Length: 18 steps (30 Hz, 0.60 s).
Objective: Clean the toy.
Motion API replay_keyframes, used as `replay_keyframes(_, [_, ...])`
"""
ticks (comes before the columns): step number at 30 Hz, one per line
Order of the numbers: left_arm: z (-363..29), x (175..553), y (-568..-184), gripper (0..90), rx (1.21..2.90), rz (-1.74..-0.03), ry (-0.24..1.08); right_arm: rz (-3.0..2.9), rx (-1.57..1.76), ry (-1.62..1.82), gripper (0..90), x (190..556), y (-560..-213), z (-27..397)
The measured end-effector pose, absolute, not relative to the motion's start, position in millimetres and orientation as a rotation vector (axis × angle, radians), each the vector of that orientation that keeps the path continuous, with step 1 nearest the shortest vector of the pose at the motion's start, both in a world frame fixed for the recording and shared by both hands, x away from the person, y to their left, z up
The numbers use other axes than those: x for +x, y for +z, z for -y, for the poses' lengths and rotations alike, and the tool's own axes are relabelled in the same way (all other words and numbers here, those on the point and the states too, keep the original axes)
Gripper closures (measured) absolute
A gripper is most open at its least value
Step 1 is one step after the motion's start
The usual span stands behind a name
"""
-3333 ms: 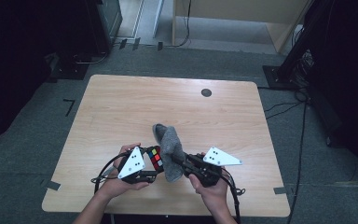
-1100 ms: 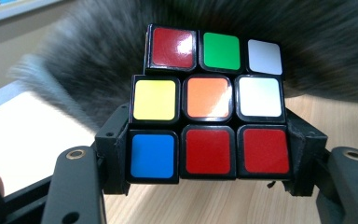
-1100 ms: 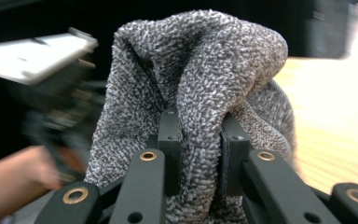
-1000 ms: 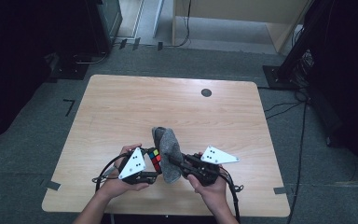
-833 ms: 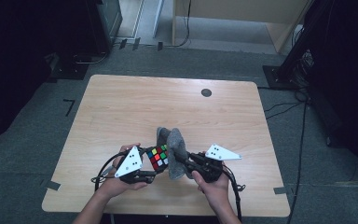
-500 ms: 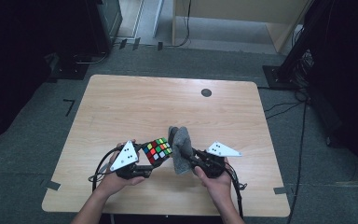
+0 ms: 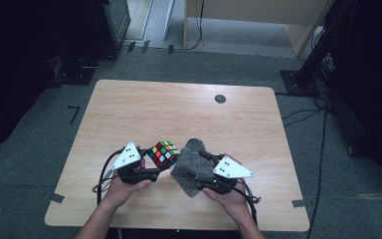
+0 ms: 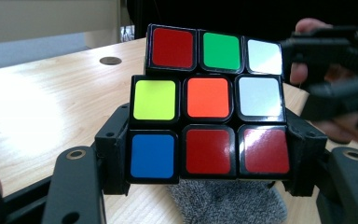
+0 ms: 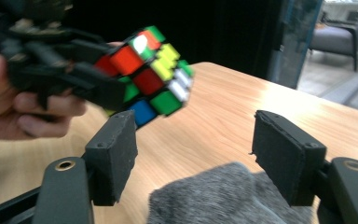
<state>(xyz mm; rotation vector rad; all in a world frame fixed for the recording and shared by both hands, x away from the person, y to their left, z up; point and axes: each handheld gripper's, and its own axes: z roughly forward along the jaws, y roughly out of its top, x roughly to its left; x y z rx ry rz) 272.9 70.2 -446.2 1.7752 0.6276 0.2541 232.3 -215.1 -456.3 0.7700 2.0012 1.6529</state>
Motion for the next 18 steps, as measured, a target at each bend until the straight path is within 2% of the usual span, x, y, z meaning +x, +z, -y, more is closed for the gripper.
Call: replay_keyframes(18, [-57,270,-432,33.8,1.758,-0.680,0.092,-1.902,0.523,1.538,22.7,221,-467,187])
